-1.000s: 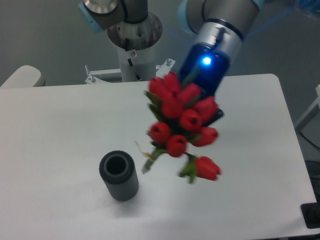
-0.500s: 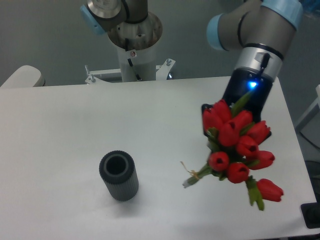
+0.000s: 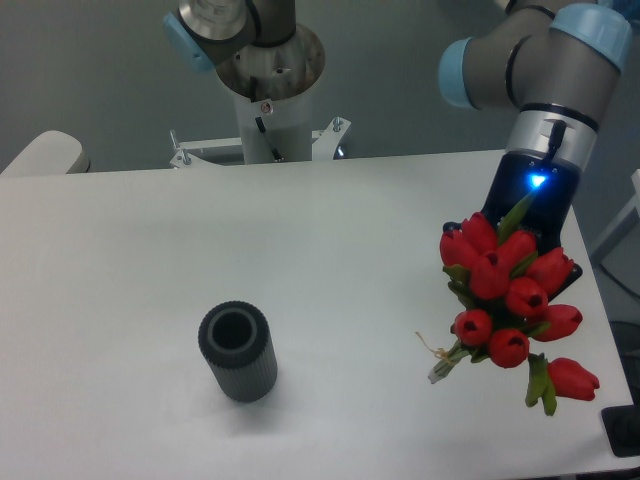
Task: Pick up the flowers from the vase
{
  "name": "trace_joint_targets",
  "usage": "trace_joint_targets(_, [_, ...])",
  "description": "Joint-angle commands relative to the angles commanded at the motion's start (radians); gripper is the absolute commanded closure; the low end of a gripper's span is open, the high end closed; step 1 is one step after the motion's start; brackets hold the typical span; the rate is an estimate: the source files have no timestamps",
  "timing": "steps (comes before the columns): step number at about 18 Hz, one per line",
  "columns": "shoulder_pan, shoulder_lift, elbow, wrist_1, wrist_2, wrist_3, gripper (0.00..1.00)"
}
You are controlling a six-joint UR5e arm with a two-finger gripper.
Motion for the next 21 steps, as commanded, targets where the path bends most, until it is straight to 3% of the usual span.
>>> trace_joint_targets(21, [0.009, 0.025, -0.057, -0.002, 0.020, 0.092, 0.66])
